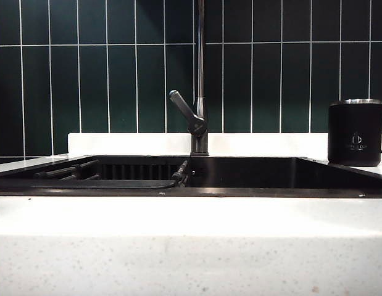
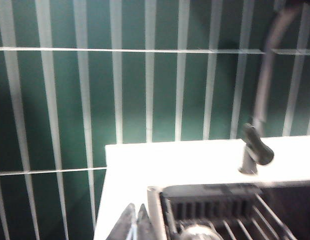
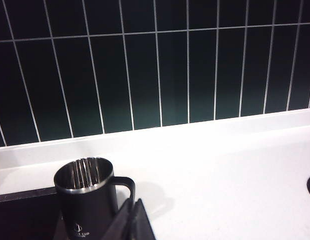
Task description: Pick up the mug next to the sink, go to the faucet to get some water, pour the water into the sink, and finally put the mug back to its place.
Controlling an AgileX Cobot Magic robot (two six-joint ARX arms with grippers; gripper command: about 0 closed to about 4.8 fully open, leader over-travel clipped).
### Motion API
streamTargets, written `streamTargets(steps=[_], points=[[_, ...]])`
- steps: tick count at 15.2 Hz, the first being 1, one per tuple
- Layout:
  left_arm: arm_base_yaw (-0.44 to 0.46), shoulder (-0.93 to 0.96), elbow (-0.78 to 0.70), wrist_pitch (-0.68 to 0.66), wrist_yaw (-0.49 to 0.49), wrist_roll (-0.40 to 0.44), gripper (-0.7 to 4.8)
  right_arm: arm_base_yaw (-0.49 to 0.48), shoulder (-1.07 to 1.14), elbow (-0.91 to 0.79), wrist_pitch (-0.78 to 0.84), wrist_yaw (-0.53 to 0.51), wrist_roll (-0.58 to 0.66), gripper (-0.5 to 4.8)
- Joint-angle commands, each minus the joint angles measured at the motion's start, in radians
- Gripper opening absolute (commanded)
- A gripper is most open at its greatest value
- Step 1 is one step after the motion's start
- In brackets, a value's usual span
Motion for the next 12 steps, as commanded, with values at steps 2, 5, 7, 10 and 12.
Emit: streamTargets(steps=[2, 5, 7, 10, 12], points=[[0.0, 0.273, 0.112, 0.085, 0.13, 0.013, -0.06, -0.001, 0.241, 0.101, 0.042, -0.059, -0.027, -0.09], [0.0, 0.462, 0.131, 0.298, 0.307, 0.013, -0.02, -0.001, 0.34, 0.128, 0.098, -0.069, -0.036, 0.03], [0.0, 0.565, 0.131, 0.431, 0.33, 0.013, 0.75, -0.001, 0.377, 0.128, 0.135, -0.07, -0.036, 0.69], [0.0, 0.763, 0.177, 0.5, 0.332, 0.003, 1.21, -0.001, 0.449, 0.129, 0.147, -0.074, -0.036, 1.07], [0.0, 0.927, 0.262, 0.5, 0.362, 0.007, 1.31, -0.002, 0.549, 0.129, 0.162, -0.073, -0.036, 1.54]])
